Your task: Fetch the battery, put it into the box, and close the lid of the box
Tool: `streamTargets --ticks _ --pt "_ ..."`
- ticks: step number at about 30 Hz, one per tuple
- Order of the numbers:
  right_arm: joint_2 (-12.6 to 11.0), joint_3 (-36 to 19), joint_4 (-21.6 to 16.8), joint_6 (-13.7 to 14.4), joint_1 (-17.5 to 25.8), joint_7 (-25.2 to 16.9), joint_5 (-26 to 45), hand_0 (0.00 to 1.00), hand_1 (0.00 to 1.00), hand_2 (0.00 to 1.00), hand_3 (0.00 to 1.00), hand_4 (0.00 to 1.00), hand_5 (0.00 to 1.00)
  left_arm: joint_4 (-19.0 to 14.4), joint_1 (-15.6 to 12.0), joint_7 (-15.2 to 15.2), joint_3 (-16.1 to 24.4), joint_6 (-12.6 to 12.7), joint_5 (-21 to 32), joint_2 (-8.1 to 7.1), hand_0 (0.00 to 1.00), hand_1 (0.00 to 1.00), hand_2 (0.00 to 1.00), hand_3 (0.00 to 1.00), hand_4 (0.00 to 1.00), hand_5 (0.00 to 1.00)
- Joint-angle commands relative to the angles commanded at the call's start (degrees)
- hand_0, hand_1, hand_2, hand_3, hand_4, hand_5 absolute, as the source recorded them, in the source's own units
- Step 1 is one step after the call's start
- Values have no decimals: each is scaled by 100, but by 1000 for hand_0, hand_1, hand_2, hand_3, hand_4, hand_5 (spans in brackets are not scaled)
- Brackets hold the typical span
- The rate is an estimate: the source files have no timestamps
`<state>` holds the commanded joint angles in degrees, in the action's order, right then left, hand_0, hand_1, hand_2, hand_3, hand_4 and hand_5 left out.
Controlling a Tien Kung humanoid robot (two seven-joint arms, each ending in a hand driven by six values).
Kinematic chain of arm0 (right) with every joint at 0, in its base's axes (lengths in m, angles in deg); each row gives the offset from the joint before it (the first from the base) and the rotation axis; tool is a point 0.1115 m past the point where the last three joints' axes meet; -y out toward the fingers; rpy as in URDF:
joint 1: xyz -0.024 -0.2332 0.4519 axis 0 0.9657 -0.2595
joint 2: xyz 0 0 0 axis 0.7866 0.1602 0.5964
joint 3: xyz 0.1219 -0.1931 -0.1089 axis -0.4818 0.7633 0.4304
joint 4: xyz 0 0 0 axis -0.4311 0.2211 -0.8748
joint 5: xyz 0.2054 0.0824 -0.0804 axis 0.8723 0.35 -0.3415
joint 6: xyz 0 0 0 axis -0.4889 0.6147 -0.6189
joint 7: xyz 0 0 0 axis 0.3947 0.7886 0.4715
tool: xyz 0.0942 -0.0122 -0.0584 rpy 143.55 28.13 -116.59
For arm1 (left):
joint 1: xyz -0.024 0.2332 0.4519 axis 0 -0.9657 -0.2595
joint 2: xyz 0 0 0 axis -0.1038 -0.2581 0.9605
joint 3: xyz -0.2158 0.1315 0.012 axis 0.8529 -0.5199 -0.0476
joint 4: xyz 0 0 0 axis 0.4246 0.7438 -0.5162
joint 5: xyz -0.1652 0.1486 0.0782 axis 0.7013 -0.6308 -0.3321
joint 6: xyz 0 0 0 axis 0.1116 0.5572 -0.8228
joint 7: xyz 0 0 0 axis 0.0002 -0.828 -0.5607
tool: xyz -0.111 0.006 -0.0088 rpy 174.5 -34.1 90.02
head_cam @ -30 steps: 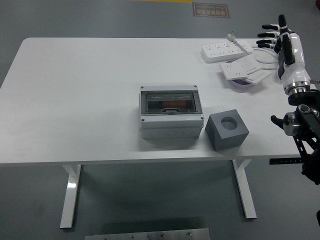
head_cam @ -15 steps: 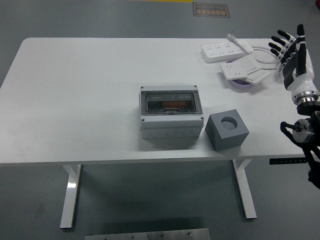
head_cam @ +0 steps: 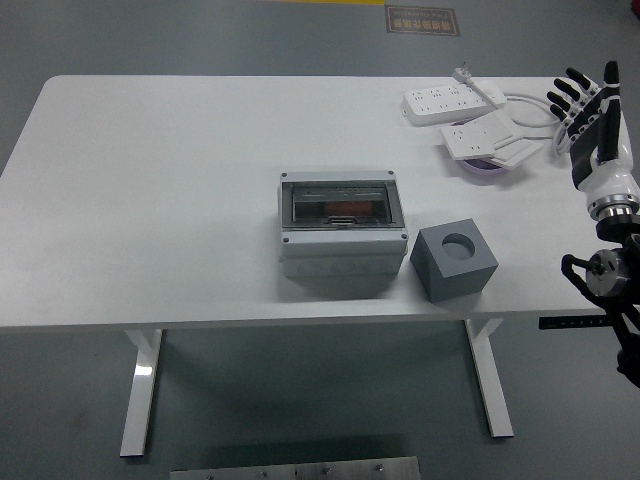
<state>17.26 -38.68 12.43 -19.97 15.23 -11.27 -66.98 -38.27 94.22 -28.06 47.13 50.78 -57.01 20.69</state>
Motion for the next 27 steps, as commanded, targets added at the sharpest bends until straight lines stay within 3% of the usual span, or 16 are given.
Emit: streamTargets --ticks 2,27 --pt "-9 -12 -8 -14 4 13 -6 787 677 683 672 998 998 -8 -12 -18 0 1 5 -4 575 721 652 596 687 194" --pt "-69 20 -137 -133 -45 138 -68 781 681 683 671 998 998 -71 -227 -170 -12 -29 22 -30 575 720 651 595 687 199"
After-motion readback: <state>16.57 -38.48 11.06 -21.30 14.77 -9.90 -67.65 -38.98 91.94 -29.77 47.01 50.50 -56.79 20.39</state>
